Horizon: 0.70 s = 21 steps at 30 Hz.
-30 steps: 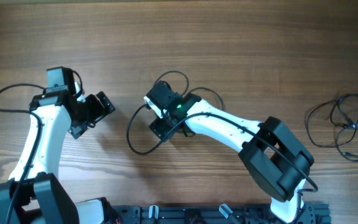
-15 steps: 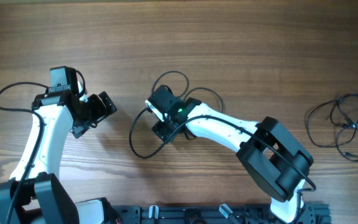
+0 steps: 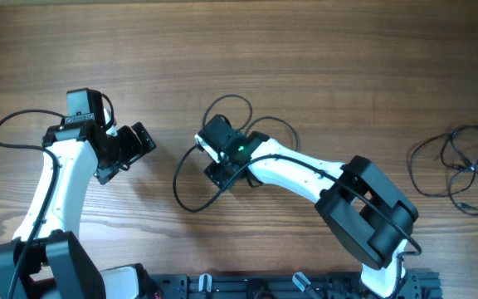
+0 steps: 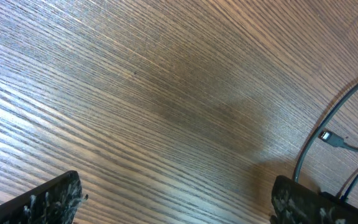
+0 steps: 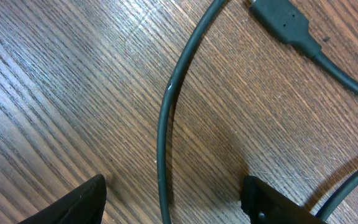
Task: Untangle cables
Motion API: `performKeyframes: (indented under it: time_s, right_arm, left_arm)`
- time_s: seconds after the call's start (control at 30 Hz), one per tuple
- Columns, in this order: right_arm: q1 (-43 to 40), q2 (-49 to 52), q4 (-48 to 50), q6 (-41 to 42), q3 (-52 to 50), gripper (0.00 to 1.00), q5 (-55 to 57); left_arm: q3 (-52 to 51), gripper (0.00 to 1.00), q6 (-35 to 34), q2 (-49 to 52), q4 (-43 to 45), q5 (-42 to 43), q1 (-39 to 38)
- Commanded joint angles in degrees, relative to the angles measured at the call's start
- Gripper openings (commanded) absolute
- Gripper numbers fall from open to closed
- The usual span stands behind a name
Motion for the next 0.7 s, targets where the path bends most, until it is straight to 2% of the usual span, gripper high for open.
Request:
performKeyframes:
  time_s: [0.0, 0.17, 0.67]
  right_arm:
    - [0.17, 0.92, 0.39, 0.66, -1.29, 0.72, -0.52]
    - [0.17, 0.92, 0.39, 1.11, -1.29, 0.70, -0.48]
    - [0.17, 0.94, 2.29, 1.11, -2.95, 0.71, -0.50]
  left_arm:
    - [0.11, 1.00, 0.87, -0.70, -0.07, -0.94, -0.26]
    - [0.11, 1.00, 0.87, -0.70, -0.07, -0.94, -0.26]
    - [0.11, 1.00, 0.87, -0.70, -0.35, -0.94, -0.26]
